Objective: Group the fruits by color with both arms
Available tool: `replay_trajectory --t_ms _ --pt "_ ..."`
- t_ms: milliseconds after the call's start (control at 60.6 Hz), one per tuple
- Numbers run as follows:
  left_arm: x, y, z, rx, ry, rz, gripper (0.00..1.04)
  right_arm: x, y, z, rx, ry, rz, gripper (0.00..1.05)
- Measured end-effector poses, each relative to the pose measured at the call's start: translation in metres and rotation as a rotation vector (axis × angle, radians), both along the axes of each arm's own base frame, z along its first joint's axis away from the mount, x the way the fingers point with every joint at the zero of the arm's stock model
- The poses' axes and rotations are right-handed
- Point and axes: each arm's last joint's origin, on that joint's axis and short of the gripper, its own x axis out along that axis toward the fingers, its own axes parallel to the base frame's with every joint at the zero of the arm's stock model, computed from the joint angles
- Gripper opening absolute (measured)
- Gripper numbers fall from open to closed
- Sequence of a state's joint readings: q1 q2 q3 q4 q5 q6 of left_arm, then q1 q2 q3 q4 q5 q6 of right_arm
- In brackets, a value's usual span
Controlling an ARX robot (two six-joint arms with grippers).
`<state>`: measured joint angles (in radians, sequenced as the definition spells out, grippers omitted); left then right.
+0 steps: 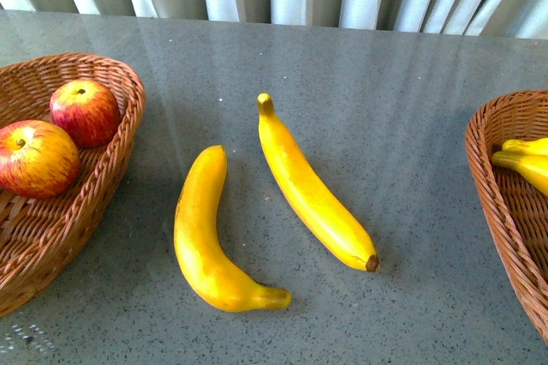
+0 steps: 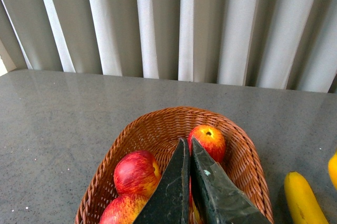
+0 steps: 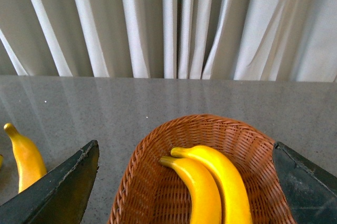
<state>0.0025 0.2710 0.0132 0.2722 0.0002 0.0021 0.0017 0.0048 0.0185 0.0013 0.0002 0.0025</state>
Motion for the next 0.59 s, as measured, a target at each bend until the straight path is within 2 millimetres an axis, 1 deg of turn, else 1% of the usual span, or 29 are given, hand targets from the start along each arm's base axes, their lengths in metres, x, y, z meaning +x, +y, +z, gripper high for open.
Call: replay_trajectory --t_ms 330,396,462,594 --pt "-0.006 0.0 -0.001 0.0 0.001 0.0 0.02 0.0 0.0 0.0 0.0 0.0 0.0 0.96" --pt "-0.012 0.0 -0.005 0.0 0.033 0.0 0.02 0.0 0.0 0.0 0.0 0.0 0.0 0.96" --pt "-0.016 0.0 -0.004 0.0 0.016 0.0 0.02 0.0 0.0 0.0 0.0 0.0 0.0 0.96" --pt "-0.017 0.0 -0.004 0.0 0.018 0.0 0.02 0.0 0.0 0.0 0.0 0.0 0.0 0.96"
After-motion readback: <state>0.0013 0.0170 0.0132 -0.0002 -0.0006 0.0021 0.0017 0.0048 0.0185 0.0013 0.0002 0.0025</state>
